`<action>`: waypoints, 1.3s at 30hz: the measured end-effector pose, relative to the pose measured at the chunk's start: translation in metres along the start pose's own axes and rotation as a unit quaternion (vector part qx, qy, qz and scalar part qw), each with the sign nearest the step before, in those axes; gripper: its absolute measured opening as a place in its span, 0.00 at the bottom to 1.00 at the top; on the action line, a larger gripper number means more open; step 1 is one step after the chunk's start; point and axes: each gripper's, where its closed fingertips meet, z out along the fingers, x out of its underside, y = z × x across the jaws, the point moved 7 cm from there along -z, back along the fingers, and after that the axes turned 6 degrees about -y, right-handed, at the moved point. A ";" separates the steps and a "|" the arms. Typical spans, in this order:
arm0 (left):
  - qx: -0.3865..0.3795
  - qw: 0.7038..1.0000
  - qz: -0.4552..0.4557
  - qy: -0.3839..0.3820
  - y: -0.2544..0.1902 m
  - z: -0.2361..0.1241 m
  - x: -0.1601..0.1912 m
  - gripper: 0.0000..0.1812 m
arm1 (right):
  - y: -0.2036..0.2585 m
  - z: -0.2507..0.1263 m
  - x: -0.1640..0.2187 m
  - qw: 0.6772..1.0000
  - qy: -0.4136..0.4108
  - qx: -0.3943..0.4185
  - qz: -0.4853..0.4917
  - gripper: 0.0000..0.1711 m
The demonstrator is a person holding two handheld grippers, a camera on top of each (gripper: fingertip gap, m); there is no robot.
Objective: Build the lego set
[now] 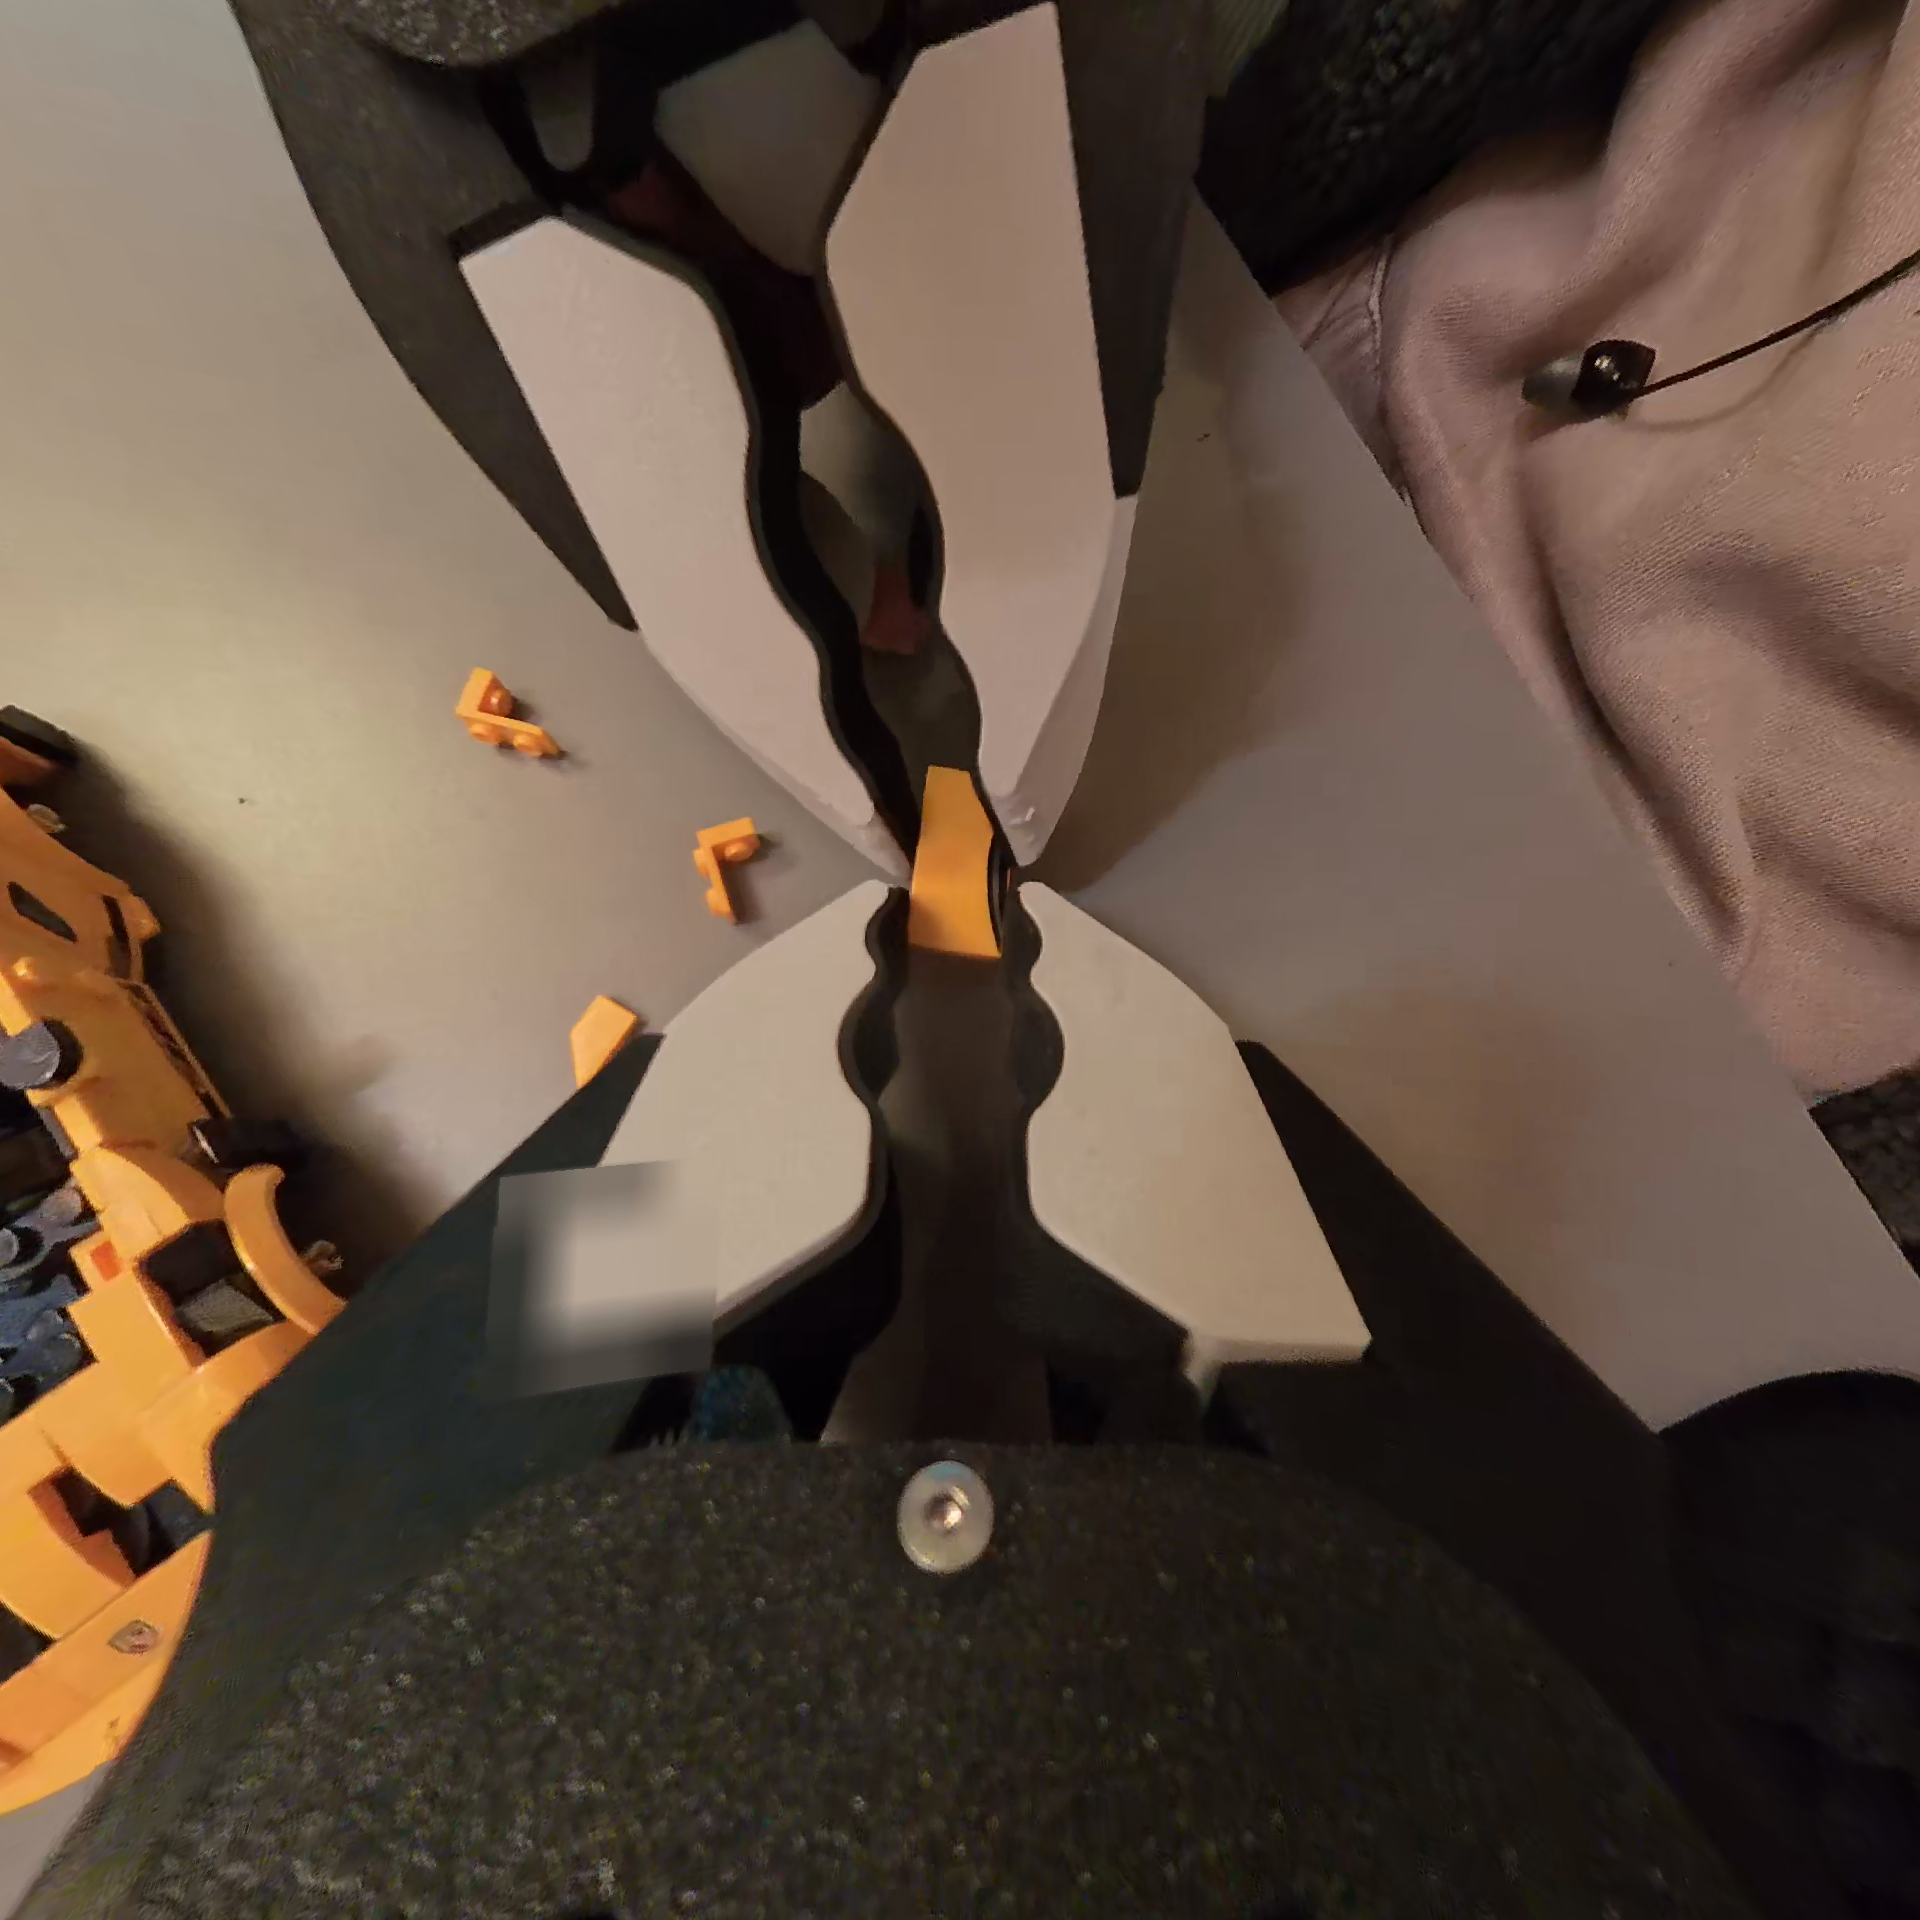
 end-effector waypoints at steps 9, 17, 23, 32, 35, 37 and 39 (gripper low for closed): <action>0.003 0.999 -0.049 -0.004 0.002 0.000 0.000 0.10 | 0.025 -0.009 0.005 0.947 -0.038 0.116 -0.297 0.23; 0.001 1.000 -0.016 -0.009 -0.001 -0.001 0.001 0.10 | 0.027 0.005 0.010 0.918 0.001 0.189 -0.349 0.21; 0.005 1.000 0.012 -0.007 -0.003 -0.001 0.001 0.11 | 0.024 0.001 0.009 0.966 -0.011 0.135 -0.218 0.20; 0.004 1.000 0.025 -0.004 -0.005 -0.002 0.001 0.12 | 0.021 0.007 0.009 0.977 -0.008 0.124 -0.173 0.14; 0.002 1.000 0.022 -0.004 -0.004 -0.002 0.001 0.11 | 0.020 0.007 0.009 0.978 -0.010 0.121 -0.170 0.12; 0.004 1.000 0.021 -0.003 -0.005 -0.002 0.001 0.09 | 0.018 0.006 0.009 0.979 -0.011 0.119 -0.168 0.11; 0.005 1.000 0.017 -0.002 -0.005 -0.002 0.001 0.09 | 0.017 0.006 0.009 0.980 -0.013 0.112 -0.164 0.10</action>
